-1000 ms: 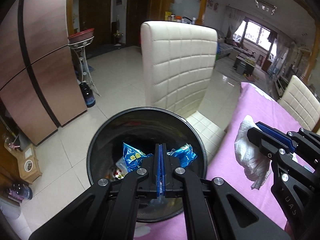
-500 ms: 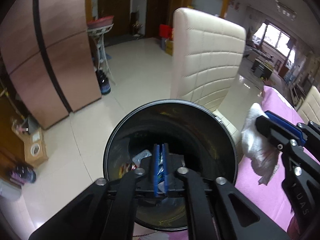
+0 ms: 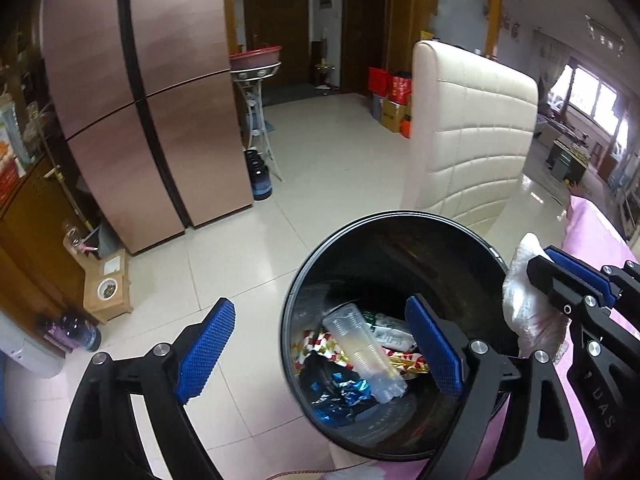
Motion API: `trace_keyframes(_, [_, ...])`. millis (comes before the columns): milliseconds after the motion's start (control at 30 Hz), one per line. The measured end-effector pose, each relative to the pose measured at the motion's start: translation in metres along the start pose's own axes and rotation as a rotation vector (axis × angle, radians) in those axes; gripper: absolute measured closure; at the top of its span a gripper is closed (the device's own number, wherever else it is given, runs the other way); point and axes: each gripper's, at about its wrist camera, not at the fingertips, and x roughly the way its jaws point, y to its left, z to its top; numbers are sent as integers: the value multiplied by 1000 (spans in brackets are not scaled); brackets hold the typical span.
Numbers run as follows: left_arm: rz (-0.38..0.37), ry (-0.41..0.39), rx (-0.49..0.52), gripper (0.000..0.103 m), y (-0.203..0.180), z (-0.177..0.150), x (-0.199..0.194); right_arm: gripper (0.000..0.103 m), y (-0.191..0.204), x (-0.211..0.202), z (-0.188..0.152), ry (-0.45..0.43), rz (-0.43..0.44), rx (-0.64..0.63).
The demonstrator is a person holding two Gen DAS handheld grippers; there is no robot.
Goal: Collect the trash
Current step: 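Open the left tool over the bin while right tool releases the tissue, then move both open tools back over the table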
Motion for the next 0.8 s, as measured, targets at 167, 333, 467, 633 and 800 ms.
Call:
trace_keyframes(167, [39, -4, -32, 18, 14, -2, -5, 90, 6, -1, 2, -11, 12, -10])
trace_keyframes(333, [66, -9, -71, 18, 26, -2, -7, 57, 8, 1, 1, 3, 12, -10])
trace_keyframes(467, [76, -14, -85, 18, 29, -3, -10, 10, 6, -13, 1, -74, -21, 16])
trace_keyframes(633, [87, -33, -104, 18, 30, -2, -15, 11, 6, -14, 0, -65, -40, 13])
trace_keyframes(800, [70, -32, -94, 18, 25, -1, -16, 8, 2, -20, -3, -69, -55, 22])
